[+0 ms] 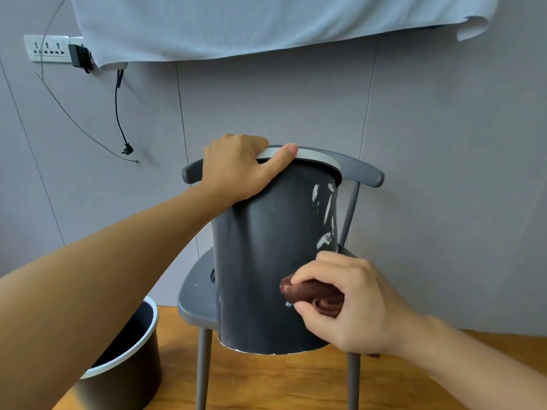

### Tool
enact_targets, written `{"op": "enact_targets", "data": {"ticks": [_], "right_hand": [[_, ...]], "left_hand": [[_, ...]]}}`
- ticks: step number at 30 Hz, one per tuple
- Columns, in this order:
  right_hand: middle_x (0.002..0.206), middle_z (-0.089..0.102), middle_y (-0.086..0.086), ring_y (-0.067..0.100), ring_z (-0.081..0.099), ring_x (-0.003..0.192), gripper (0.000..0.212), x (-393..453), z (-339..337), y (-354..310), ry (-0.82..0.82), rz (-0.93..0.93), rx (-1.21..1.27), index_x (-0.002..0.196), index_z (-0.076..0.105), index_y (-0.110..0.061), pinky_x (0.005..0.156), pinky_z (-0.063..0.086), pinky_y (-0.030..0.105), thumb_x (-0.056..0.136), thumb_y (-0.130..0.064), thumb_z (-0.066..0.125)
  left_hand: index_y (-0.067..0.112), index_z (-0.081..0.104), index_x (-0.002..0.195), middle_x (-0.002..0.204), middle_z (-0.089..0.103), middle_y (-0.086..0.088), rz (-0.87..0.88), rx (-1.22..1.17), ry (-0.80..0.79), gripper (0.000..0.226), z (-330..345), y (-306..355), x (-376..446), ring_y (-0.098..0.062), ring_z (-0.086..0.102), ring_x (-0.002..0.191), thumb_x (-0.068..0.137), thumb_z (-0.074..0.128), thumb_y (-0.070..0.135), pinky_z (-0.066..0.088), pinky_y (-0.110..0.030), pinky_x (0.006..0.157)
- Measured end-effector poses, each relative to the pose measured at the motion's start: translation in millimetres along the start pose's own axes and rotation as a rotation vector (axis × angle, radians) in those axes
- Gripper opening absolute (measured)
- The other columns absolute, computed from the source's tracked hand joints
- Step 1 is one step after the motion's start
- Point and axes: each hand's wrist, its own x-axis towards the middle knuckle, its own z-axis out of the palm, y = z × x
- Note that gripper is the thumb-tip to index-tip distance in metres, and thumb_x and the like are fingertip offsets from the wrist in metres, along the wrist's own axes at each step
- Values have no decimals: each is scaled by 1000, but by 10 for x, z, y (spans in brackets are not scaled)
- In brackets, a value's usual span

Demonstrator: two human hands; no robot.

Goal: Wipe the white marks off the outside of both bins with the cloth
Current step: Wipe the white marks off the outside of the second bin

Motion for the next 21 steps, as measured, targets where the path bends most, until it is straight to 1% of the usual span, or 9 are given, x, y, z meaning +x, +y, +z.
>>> {"op": "enact_targets", "data": {"ticks": [2,5,7,10,12,16,17,19,21], "right_hand": [[88,60,-16,10,62,76,17,100,-65,23,28,-13,-40,103,72,-36,63,53,31,87,-41,73],[90,65,-6,12,63,81,18,451,-212,135,235,32,-50,105,75,-29,70,54,37,88,-36,74],[90,66,-5,13,63,83,18,620,-266,186,313,72,-65,106,76,-27,73,53,37,88,-32,77],[92,65,-9,11,63,83,21,485,-161,166,255,55,-51,108,76,-28,72,54,33,88,-31,78],[92,63,-11,12,63,80,22,221,-41,103,153,11,-17,108,75,-30,68,54,31,86,-31,77],[88,54,-17,8,57,72,22,-182,96,-1,-42,-51,-1,108,73,-35,61,46,16,87,-35,76],[87,54,-17,8,57,71,22,-200,88,-12,-65,-58,-15,108,73,-35,60,46,17,87,-36,75],[85,56,-16,9,59,70,18,-126,32,-13,-54,-44,-37,105,74,-35,59,49,23,87,-38,74],[88,61,-16,8,62,76,18,34,-29,8,35,11,-27,106,75,-35,64,53,27,89,-41,71]], "left_hand": [[13,24,55,44,24,0,-9,3,-5,71,2,9,8,-21,27,46,87,45,73,20,-33,52],[13,23,56,45,23,0,-4,-3,-7,72,13,17,15,-21,25,46,87,46,74,20,-33,51],[14,26,55,44,27,1,14,0,-15,73,33,24,28,-20,28,46,88,46,75,23,-33,49],[14,27,56,46,28,0,-16,35,-22,72,44,-8,53,-23,31,48,88,43,76,22,-34,50],[14,25,56,46,26,0,-49,48,-20,72,41,-59,60,-24,30,49,88,42,76,20,-34,51],[15,22,57,47,22,1,-42,23,-16,71,45,-77,49,-22,25,48,88,44,75,19,-34,51],[15,22,57,47,22,0,-33,27,-18,71,47,-57,48,-22,26,48,88,43,76,19,-34,51],[15,23,57,48,24,-1,-31,37,-26,71,49,-25,53,-24,28,49,88,43,76,21,-35,51],[14,23,58,48,25,-2,-37,38,-28,72,47,-17,59,-25,28,50,88,43,76,21,-35,52]]}}
